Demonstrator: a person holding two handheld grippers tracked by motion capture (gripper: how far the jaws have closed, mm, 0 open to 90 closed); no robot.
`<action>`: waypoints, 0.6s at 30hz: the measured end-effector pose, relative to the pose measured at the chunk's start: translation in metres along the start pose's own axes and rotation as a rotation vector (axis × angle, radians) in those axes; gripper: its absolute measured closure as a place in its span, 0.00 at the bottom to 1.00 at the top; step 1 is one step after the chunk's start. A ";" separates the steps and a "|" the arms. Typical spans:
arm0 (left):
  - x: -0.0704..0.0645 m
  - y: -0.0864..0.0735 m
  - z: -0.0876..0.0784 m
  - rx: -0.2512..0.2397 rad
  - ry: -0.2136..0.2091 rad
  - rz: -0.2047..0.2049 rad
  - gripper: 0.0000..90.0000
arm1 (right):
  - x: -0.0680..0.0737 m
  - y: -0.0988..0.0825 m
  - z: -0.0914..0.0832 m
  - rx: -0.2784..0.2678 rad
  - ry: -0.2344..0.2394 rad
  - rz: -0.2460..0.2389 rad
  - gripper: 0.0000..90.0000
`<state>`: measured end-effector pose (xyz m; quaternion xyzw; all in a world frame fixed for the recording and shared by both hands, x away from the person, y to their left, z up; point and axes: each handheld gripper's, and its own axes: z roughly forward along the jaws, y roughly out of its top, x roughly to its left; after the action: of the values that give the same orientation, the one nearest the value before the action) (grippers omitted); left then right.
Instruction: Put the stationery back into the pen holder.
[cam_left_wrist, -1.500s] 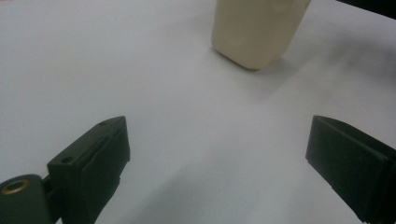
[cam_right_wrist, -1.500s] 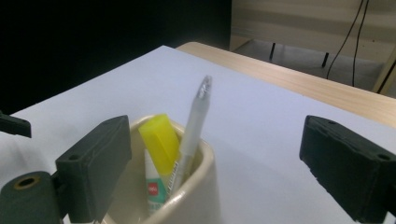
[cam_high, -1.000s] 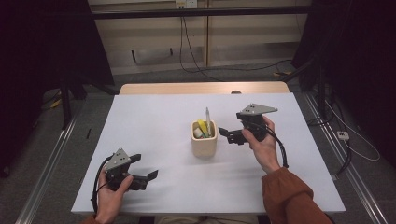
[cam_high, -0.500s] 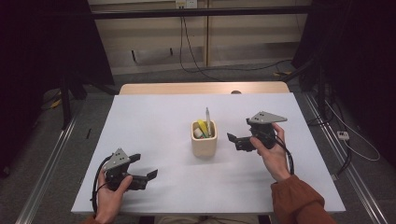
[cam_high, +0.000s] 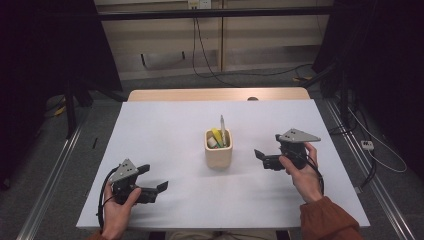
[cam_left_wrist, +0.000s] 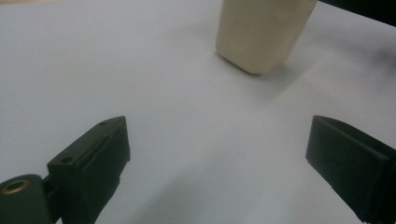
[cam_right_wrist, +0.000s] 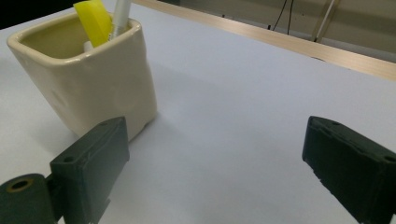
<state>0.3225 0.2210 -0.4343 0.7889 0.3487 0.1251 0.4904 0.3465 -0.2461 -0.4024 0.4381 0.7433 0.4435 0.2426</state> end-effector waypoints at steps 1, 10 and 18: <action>0.000 0.000 0.000 0.001 -0.001 0.002 0.07 | -0.001 -0.002 -0.001 -0.002 -0.003 0.002 0.08; 0.000 0.000 0.000 0.000 0.005 -0.001 0.07 | -0.012 -0.019 -0.015 0.004 -0.038 0.040 0.08; 0.000 0.000 -0.001 -0.009 0.016 -0.014 0.07 | -0.019 -0.033 -0.026 0.004 -0.077 0.062 0.08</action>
<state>0.3223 0.2215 -0.4337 0.7832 0.3574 0.1295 0.4921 0.3220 -0.2813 -0.4191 0.4781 0.7204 0.4323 0.2562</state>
